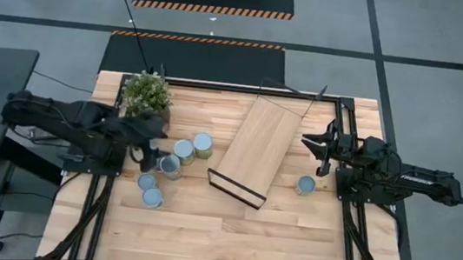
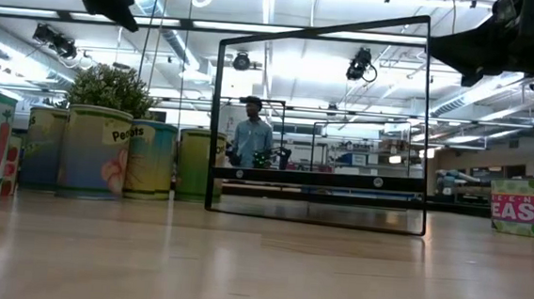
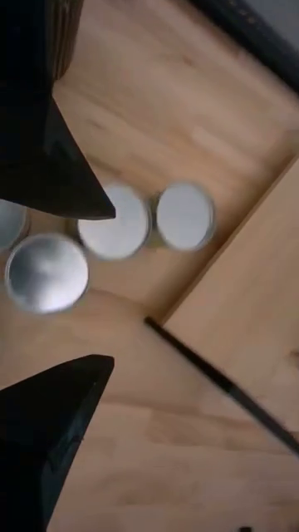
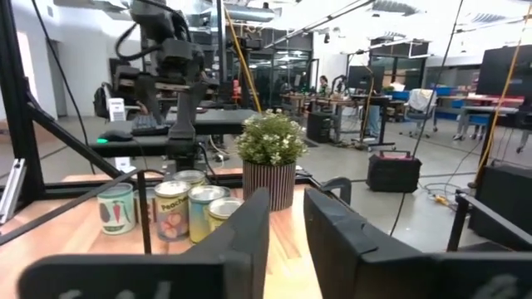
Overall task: Pick and place cans onto a shelf
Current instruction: Put the canned peas on the shelf
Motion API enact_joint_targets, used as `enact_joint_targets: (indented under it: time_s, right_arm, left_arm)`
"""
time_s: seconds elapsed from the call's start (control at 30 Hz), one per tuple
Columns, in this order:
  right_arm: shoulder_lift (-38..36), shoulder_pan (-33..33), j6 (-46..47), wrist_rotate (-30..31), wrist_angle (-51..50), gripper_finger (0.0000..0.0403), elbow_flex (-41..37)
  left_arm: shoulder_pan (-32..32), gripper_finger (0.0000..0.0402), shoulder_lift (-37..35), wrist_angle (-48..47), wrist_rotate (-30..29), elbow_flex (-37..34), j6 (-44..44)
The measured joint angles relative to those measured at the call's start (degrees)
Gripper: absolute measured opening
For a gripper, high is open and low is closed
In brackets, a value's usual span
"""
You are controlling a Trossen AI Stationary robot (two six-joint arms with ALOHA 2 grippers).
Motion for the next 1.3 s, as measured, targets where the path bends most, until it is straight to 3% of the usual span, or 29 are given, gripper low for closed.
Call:
enact_joint_targets:
  time_s: [0.37, 0.5, 0.63, 0.87, 1.13, 1.3]
  right_arm:
    - [0.0, 0.0, -4.69, 0.0, 0.83, 0.0175, -0.04]
    - [-0.04, 0.02, -5.43, -1.47, 1.92, 0.0203, -0.04]
    - [0.0, 0.06, -4.78, -2.78, 1.08, 0.0227, -0.04]
    - [0.22, 0.07, -2.65, -6.18, 1.11, 0.025, -0.04]
    - [0.22, 0.1, -0.88, -8.25, 1.23, 0.0252, -0.04]
    - [0.22, 0.09, 0.12, -10.07, 0.66, 0.0252, -0.04]
  left_arm:
    - [-12.73, 0.0286, 16.44, -22.44, 5.87, 12.4, -23.91]
    - [-14.46, 0.0286, 18.62, -29.58, 5.24, 11.54, -29.65]
    - [-14.48, 0.0286, 18.45, -30.5, 7.43, 6.66, -33.91]
    - [-12.78, 0.0274, 16.41, -28.32, 11.03, -2.88, -32.76]
    - [-4.4, 0.0246, 10.09, -22.57, 12.1, -10.29, -27.78]
    - [0.47, 0.0254, 9.45, -19.99, 11.9, -13.03, -25.47]
